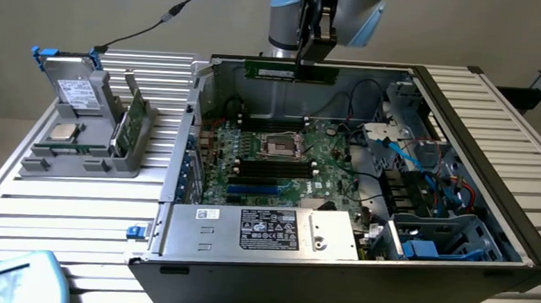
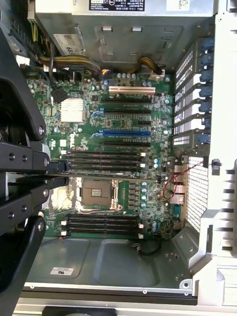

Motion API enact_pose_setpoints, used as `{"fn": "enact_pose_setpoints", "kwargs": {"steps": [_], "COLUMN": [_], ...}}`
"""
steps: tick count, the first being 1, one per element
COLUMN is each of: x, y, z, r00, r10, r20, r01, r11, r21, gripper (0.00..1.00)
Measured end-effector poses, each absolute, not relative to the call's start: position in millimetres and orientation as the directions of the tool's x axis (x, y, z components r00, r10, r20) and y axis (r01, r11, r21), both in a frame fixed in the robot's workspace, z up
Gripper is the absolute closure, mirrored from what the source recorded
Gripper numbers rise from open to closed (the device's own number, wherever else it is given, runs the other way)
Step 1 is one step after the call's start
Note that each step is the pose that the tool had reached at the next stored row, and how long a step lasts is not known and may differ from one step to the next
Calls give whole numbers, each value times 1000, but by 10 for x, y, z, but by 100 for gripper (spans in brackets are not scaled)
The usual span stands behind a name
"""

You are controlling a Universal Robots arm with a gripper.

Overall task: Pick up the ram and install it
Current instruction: 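Insert the ram into the slot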

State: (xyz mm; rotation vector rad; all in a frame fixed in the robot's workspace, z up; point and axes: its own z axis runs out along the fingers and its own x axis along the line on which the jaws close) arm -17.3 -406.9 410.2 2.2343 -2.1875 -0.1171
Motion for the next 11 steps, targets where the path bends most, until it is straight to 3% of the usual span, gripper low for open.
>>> {"fn": "enact_pose_setpoints", "kwargs": {"steps": [11], "x": [-180], "y": [-4068], "z": [3981], "r00": [20], "r10": [-999], "r20": [-45], "r01": [-998], "r11": [-23], "r21": [61], "gripper": [86]}}
